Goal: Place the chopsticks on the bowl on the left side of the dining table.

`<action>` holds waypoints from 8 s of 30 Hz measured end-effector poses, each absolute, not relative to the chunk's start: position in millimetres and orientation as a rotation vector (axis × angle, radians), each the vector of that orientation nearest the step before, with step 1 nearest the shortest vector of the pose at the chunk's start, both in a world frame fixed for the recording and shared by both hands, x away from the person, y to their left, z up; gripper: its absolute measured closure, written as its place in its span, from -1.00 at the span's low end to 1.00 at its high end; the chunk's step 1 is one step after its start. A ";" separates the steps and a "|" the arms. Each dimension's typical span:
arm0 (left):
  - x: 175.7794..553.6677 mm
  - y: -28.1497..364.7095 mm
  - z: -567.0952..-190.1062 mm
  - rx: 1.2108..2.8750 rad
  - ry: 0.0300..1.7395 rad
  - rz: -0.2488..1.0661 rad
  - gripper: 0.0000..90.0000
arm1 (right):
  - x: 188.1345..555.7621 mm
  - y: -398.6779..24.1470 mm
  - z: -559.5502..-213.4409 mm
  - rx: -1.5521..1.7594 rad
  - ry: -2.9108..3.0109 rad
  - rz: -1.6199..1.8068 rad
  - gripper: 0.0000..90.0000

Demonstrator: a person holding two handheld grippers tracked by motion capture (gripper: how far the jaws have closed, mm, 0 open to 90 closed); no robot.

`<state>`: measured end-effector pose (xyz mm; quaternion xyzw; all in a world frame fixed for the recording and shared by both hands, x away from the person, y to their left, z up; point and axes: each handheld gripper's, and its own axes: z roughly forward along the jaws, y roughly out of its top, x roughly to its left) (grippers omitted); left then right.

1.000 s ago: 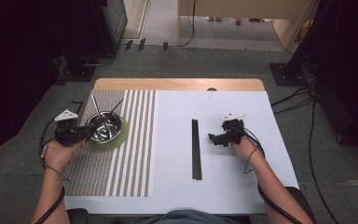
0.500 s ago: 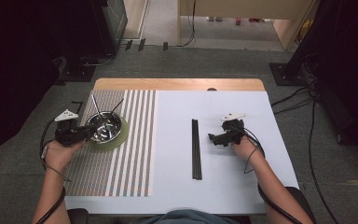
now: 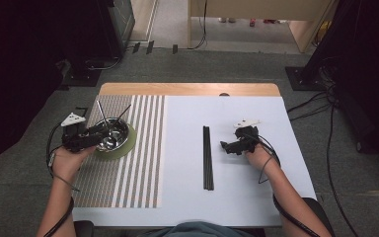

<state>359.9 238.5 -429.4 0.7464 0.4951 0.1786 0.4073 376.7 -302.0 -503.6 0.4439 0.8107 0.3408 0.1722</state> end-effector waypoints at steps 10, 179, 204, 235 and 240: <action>359.6 227.7 -421.6 1.852 1.264 0.465 -0.17 | 376.8 -302.1 -503.6 1.261 2.301 0.968 -0.99; 329.0 -11.7 -473.5 2.178 0.883 0.362 -0.46 | 376.6 -302.0 -503.7 1.256 2.300 0.967 -0.99; 317.4 -37.1 -483.3 2.101 0.877 0.251 0.12 | 376.6 -302.0 -503.7 1.258 2.300 0.966 -0.99; 305.7 -54.6 -493.0 2.127 0.840 0.256 0.27 | 376.5 -302.0 -503.6 1.261 2.300 0.965 -0.99; 304.1 -56.2 -493.6 2.130 0.830 0.261 0.28 | 376.6 -302.0 -503.6 1.259 2.301 0.965 -0.99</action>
